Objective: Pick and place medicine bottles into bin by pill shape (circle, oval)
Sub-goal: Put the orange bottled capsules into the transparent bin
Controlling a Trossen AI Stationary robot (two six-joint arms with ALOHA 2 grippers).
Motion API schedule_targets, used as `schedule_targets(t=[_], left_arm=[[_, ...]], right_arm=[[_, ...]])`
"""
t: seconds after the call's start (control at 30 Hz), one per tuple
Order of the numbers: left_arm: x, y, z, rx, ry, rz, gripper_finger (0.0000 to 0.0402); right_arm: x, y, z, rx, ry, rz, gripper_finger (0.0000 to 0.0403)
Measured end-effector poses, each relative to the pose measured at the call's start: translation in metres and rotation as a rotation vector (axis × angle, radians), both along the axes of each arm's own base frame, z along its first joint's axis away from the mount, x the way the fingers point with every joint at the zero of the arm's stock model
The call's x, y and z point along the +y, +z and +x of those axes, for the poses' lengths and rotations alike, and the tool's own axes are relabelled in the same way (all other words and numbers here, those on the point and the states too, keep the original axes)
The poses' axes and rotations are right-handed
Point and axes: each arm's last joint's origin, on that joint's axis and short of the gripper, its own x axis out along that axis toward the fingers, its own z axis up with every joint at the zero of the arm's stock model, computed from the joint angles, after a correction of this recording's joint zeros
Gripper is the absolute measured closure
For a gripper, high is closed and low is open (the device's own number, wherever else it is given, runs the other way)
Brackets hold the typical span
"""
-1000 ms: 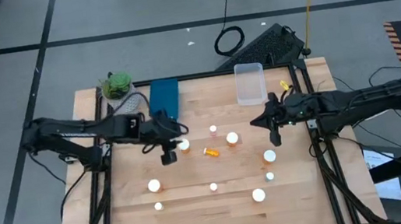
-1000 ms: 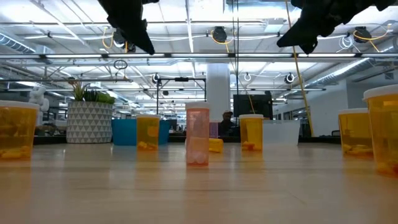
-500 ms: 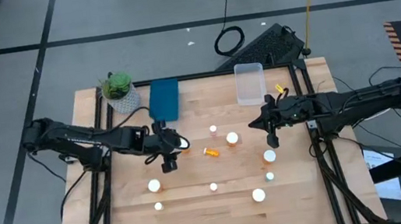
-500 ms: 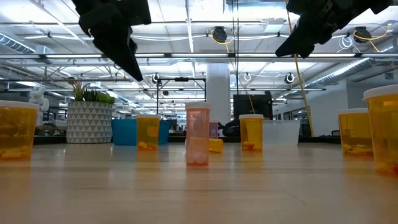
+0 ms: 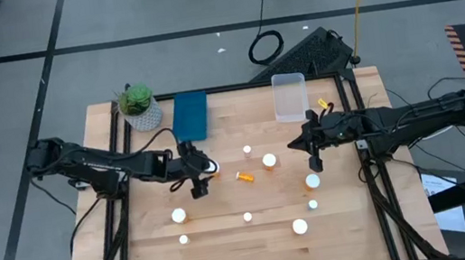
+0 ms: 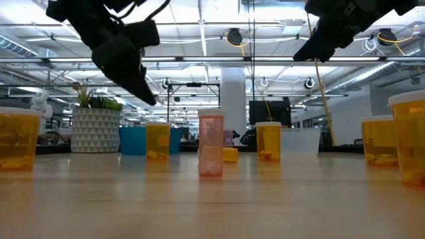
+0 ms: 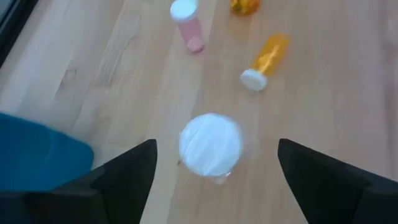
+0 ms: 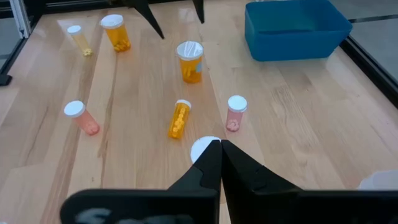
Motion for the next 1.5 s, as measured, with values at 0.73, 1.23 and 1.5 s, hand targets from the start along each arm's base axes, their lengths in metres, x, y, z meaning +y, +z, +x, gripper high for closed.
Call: schedule_targets(t=[0.73, 1.23, 1.5], left_arm=[[0.006, -0.05, 0.025, 0.083, -0.009, -0.03, 0.0105], [0.005, -0.048, 0.026, 0.067, 0.01, -0.036, 0.0199], [0.003, -0.06, 0.018, 0.081, 0.067, -0.039, 0.0118]], right_arm=[[0.0, -0.001, 0.003, -0.003, 0.007, -0.011, 0.0403], [0.0, -0.001, 0.003, 0.0, 0.011, -0.016, 0.0403], [0.0, -0.001, 0.003, 0.0, 0.01, -0.015, 0.0403]])
